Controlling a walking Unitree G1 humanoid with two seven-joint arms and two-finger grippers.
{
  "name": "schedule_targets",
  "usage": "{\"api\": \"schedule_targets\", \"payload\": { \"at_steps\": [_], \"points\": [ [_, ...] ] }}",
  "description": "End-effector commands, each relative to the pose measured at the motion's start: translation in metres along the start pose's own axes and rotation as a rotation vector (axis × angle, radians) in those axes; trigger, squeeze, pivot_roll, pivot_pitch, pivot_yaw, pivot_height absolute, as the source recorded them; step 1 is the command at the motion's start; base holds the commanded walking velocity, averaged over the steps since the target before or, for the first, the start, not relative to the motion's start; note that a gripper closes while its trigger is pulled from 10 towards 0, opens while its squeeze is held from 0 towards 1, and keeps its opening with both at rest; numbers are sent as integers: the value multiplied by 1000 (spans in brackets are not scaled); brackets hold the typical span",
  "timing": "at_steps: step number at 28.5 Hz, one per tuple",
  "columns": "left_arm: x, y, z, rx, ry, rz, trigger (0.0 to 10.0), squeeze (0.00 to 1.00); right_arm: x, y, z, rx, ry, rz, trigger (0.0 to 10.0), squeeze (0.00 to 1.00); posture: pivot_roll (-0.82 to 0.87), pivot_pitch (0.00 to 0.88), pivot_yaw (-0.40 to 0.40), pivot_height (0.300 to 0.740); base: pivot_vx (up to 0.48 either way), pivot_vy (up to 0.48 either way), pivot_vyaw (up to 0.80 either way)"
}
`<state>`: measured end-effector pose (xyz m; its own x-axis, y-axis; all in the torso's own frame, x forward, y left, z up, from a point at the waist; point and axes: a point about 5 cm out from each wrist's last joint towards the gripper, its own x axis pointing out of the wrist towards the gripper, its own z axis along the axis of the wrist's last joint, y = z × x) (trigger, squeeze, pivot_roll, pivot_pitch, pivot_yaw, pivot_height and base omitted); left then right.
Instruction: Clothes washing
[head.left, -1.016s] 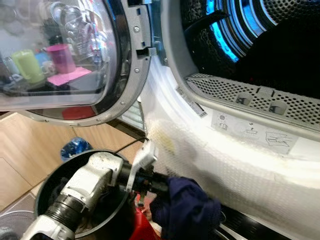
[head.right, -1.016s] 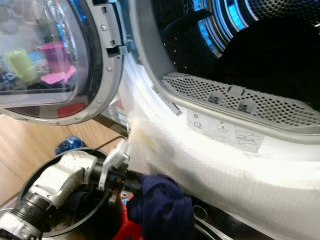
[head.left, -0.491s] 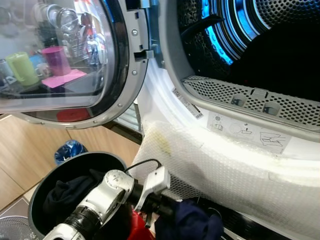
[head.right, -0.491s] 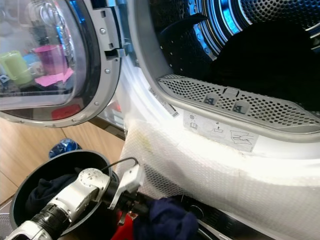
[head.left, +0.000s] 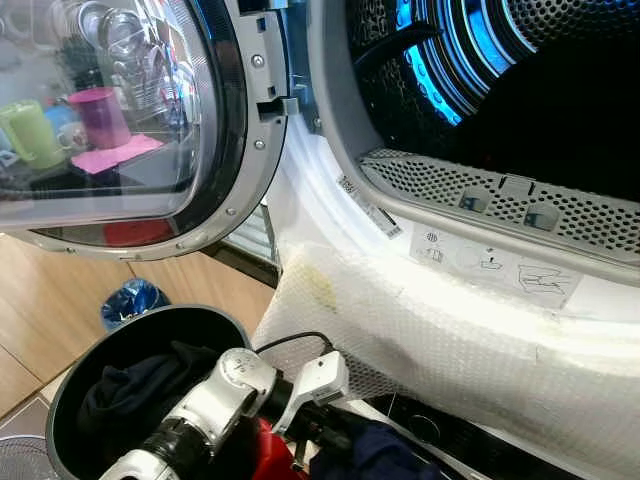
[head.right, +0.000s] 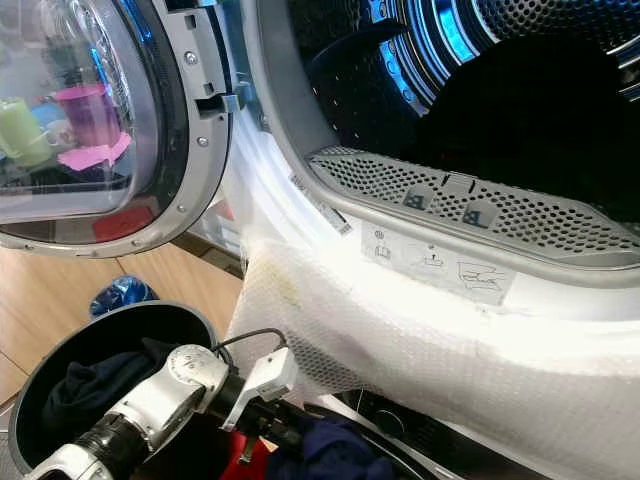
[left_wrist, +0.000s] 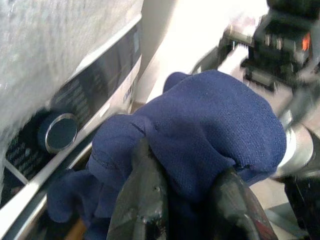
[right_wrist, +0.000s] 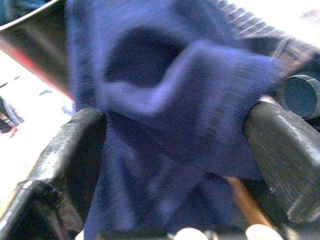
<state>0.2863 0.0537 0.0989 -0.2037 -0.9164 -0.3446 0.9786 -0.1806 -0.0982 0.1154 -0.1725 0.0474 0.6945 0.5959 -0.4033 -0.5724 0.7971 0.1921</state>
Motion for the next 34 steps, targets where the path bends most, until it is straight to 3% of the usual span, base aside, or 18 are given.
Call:
{"api": "schedule_targets", "payload": {
  "at_steps": [1,2,6,14,23,28,34],
  "points": [
    [-5,3,6,15,-19,2,0,0,2,2,3,-13,4,0,10000,1000,-115,65,110,740,0,0,0],
    [-2,3,8,18,-28,-5,0,0,5,2,3,4,8,-6,10000,0,-118,63,110,740,0,0,0],
    [3,2,10,29,-38,-19,0,0,11,6,3,64,25,30,10000,0,-116,61,108,740,0,0,0],
    [9,3,16,35,-61,-28,0,0,32,1,16,40,-22,18,10000,0,-111,49,105,740,0,0,0],
    [13,3,20,36,-79,-43,0,0,58,6,25,86,-62,51,10000,0,-106,31,110,740,0,0,0],
    [15,4,23,42,-85,-45,0,0,74,6,17,110,-36,25,10000,0,-108,23,111,740,0,0,0],
    [17,5,27,51,-100,-44,0,0,80,6,12,140,-33,18,10000,0,-101,24,113,740,0,0,0]
  ]
}}
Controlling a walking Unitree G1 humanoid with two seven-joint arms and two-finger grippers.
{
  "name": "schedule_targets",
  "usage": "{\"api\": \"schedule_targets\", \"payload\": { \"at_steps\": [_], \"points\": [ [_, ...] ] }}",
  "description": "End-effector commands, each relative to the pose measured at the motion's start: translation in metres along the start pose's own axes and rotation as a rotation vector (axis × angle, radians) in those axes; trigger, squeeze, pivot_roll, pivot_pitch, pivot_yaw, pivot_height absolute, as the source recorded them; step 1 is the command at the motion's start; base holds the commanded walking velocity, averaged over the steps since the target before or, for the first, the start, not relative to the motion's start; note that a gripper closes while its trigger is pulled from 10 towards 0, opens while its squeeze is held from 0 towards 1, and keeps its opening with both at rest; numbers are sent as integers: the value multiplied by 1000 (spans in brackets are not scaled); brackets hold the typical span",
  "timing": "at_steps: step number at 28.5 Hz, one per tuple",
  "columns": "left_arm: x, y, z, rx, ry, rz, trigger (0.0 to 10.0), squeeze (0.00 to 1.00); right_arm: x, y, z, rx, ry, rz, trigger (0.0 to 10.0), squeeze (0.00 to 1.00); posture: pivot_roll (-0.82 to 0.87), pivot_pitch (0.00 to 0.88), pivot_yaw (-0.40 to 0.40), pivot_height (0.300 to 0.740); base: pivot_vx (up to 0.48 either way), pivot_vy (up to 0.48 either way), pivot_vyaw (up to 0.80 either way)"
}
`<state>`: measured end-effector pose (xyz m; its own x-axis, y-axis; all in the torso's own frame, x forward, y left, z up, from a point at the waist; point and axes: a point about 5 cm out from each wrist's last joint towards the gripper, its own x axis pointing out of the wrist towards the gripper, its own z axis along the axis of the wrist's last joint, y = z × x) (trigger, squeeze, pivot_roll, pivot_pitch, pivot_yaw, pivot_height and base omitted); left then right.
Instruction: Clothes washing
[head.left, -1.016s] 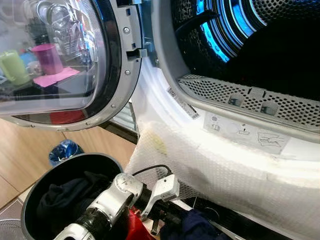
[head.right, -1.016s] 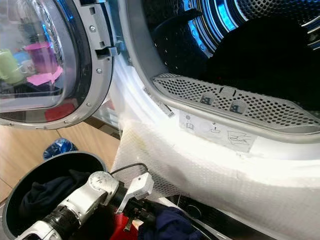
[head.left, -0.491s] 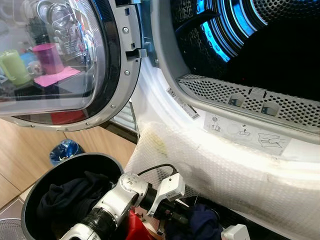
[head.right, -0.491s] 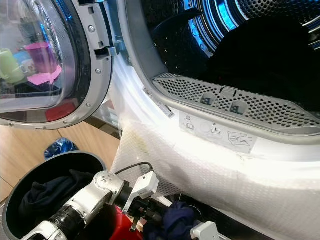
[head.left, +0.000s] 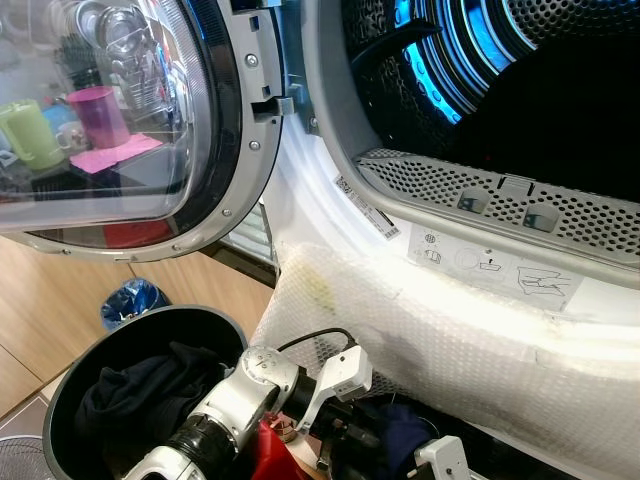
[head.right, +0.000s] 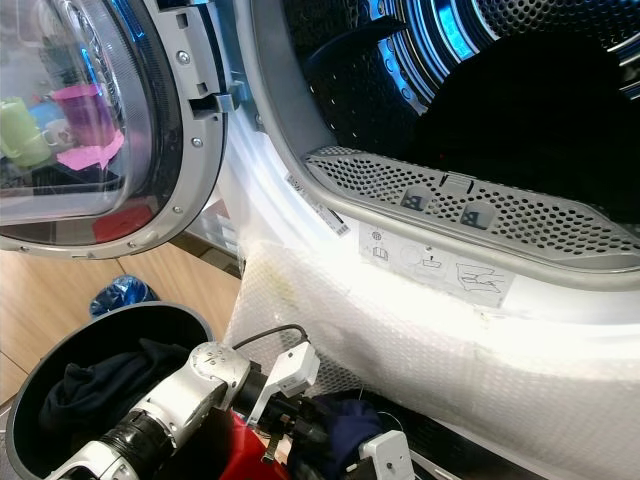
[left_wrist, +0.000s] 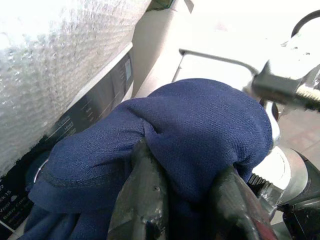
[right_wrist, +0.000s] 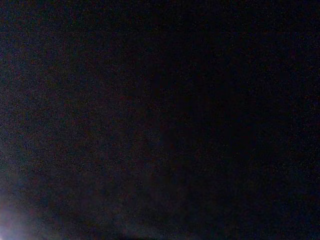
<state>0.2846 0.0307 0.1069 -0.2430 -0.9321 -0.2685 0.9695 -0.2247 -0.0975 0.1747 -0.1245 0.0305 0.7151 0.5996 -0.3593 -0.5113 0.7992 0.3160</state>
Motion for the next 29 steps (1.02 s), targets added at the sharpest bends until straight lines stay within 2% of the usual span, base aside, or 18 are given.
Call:
{"api": "schedule_targets", "payload": {
  "at_steps": [1,2,3,4,13,29],
  "points": [
    [-1,4,12,38,-25,-2,0,0,4,4,-5,3,19,13,10000,0,-101,24,113,740,0,0,0],
    [-1,4,12,39,-26,-2,0,0,4,2,-6,7,14,-1,10000,0,-101,24,113,740,0,0,0],
    [-1,4,12,40,-27,-2,0,0,4,-2,-5,17,-2,-32,3412,0,-102,29,115,740,0,0,0],
    [-2,4,12,40,-26,-4,0,0,3,-7,-4,31,-26,-67,0,0,-102,29,115,740,0,0,0],
    [-5,5,11,35,-23,10,0,0,-2,-11,0,35,-72,-74,0,0,-93,42,113,740,0,0,0],
    [-8,5,11,26,-22,9,0,0,1,-12,7,54,-145,-84,0,0,-86,55,122,740,0,0,0]
  ]
}}
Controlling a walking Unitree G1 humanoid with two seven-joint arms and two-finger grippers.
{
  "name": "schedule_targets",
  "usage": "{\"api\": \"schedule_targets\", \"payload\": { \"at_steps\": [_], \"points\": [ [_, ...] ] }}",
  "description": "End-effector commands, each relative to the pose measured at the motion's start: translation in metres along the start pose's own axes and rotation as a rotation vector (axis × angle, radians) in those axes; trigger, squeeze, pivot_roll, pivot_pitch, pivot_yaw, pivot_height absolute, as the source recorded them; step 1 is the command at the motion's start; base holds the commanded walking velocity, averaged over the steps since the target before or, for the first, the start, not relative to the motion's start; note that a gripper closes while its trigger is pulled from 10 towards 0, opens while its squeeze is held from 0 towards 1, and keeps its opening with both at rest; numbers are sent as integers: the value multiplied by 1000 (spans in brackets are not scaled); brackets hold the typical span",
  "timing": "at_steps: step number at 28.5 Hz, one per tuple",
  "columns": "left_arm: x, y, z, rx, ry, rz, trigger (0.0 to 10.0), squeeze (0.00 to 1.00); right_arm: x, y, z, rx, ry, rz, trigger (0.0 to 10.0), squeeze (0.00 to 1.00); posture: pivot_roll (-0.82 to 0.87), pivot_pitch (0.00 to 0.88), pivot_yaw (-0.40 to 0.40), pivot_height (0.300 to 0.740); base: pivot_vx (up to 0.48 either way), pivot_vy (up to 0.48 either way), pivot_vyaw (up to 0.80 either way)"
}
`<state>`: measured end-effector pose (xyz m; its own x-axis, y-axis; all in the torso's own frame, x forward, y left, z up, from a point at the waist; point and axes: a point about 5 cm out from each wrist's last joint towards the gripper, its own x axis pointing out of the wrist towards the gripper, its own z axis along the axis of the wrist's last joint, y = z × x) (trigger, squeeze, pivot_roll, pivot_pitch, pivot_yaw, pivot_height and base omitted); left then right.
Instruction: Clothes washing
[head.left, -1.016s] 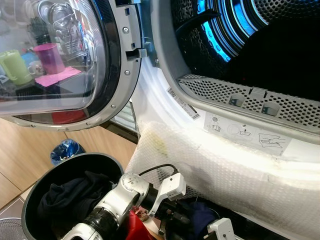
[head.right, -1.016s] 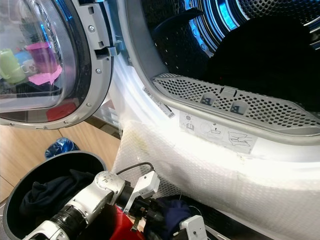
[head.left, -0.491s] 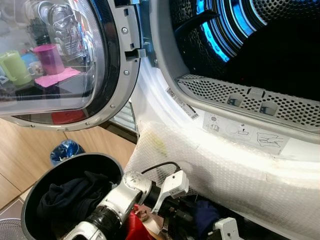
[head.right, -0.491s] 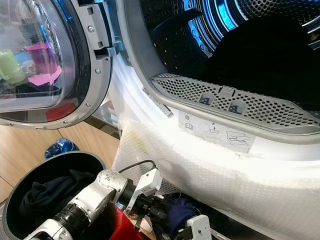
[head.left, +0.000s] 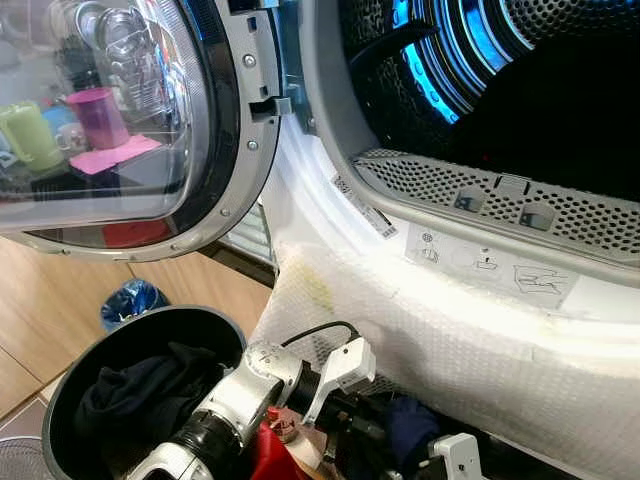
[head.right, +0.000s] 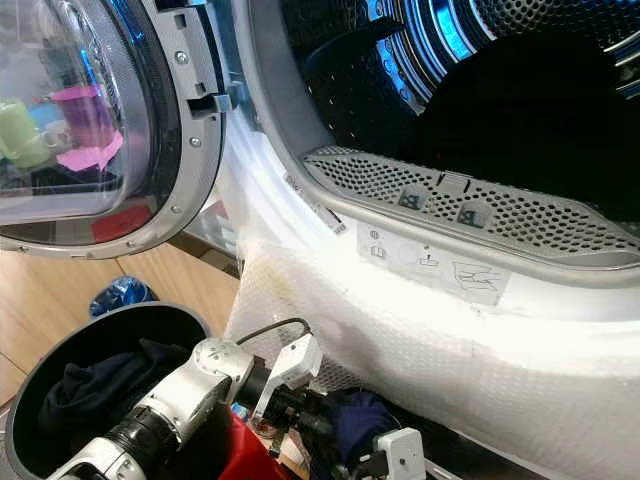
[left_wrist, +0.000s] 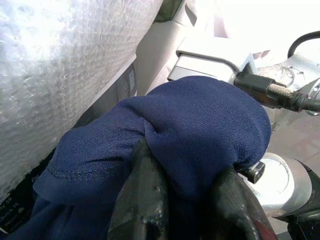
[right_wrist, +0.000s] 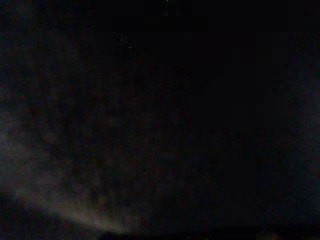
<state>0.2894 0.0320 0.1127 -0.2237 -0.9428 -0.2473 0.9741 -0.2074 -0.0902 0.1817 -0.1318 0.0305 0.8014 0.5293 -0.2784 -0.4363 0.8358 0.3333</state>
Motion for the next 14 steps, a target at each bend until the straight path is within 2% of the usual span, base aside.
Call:
{"api": "schedule_targets", "payload": {
  "at_steps": [1,14],
  "points": [
    [-5,1,6,23,4,-12,0,0,2,-2,3,9,-30,-10,0,0,-87,55,124,740,0,0,0],
    [-13,0,1,7,32,-4,0,0,11,-1,6,13,-61,-11,0,0,-86,26,142,740,0,0,0]
  ]
}}
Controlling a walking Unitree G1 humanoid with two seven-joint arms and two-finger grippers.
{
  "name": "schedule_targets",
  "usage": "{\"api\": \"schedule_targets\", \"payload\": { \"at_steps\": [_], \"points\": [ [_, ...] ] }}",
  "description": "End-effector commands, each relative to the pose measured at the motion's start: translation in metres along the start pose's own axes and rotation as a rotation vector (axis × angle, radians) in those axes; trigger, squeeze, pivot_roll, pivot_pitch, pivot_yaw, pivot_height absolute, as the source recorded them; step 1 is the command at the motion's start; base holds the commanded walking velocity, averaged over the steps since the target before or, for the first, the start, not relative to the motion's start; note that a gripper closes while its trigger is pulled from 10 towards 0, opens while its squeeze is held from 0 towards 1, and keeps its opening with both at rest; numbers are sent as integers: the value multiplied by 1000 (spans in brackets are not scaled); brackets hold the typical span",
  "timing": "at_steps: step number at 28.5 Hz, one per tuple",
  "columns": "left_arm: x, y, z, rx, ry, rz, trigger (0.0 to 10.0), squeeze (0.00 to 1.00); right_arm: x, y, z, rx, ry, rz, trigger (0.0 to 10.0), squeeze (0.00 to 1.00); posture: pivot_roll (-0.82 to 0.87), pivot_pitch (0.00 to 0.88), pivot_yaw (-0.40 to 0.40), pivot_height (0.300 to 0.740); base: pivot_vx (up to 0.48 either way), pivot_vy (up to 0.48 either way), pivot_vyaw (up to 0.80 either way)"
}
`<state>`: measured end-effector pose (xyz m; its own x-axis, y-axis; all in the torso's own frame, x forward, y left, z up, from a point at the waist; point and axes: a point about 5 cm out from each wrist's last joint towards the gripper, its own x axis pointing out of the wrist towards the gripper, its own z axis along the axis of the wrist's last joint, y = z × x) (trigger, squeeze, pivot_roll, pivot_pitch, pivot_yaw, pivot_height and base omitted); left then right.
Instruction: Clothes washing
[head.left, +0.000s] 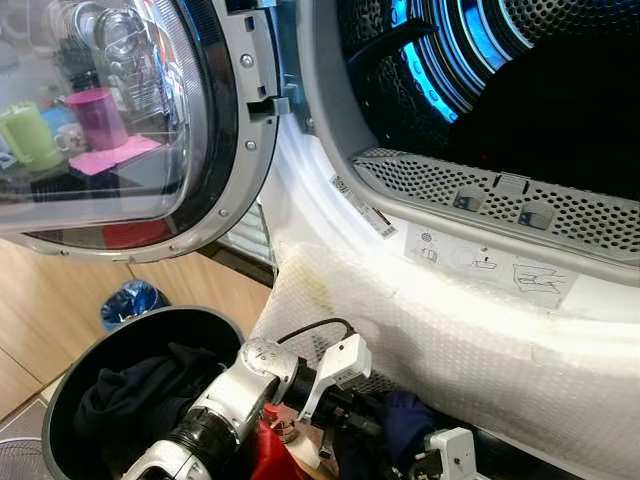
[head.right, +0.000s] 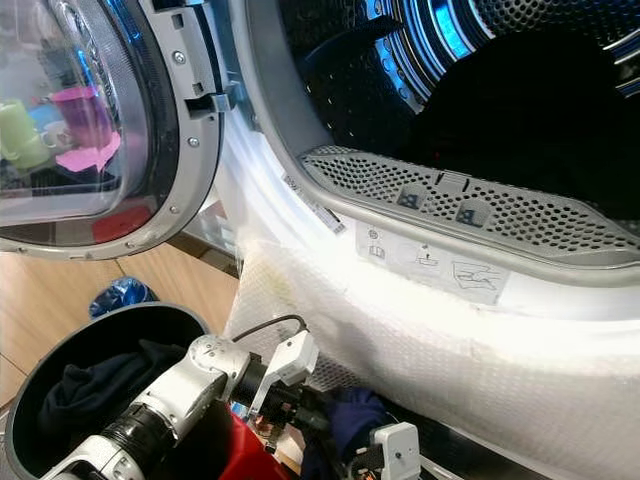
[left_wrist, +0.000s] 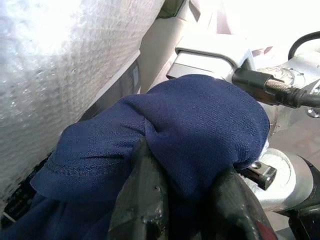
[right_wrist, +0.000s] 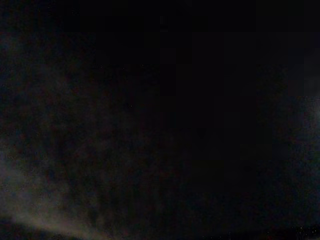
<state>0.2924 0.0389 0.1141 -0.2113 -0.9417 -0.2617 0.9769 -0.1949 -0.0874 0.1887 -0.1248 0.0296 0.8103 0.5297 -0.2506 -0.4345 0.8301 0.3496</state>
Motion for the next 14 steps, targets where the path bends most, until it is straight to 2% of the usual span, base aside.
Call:
{"api": "schedule_targets", "payload": {
  "at_steps": [1,5,6,7,8,9,10,11,12,14],
  "points": [
    [-6,-1,1,6,19,-21,0,0,2,-3,5,-3,-33,-16,0,0,-86,26,142,740,0,0,0],
    [-7,-2,2,-3,14,-23,314,0,6,-1,4,0,-37,-4,0,0,-89,5,146,740,0,0,0],
    [-7,-2,1,-6,14,-22,1490,0,7,0,4,1,-37,-3,0,0,-90,0,147,740,0,0,0],
    [-7,-2,1,-15,11,-28,3569,0,7,0,4,2,-39,-2,0,0,-91,0,147,740,0,0,0],
    [-8,-4,1,-26,8,-46,4902,294,8,0,4,2,-41,-4,0,0,-93,0,149,740,0,0,0],
    [-9,-5,1,-37,8,-63,5412,1000,9,0,4,3,-43,-6,0,0,-93,0,149,740,0,0,0],
    [-11,-7,0,-57,14,-89,8510,1000,10,0,4,5,-49,-6,0,0,-93,0,150,740,0,0,0],
    [-12,-8,0,-62,16,-94,8510,1000,10,0,4,7,-51,-4,0,0,-93,0,151,740,0,0,0],
    [-14,-9,0,-61,17,-95,9333,1000,10,1,4,8,-53,-3,0,0,-92,0,151,740,0,0,0],
    [-20,-9,0,-64,28,-91,9686,1000,10,1,3,11,-54,-2,0,0,-90,0,151,740,0,0,0]
  ]
}}
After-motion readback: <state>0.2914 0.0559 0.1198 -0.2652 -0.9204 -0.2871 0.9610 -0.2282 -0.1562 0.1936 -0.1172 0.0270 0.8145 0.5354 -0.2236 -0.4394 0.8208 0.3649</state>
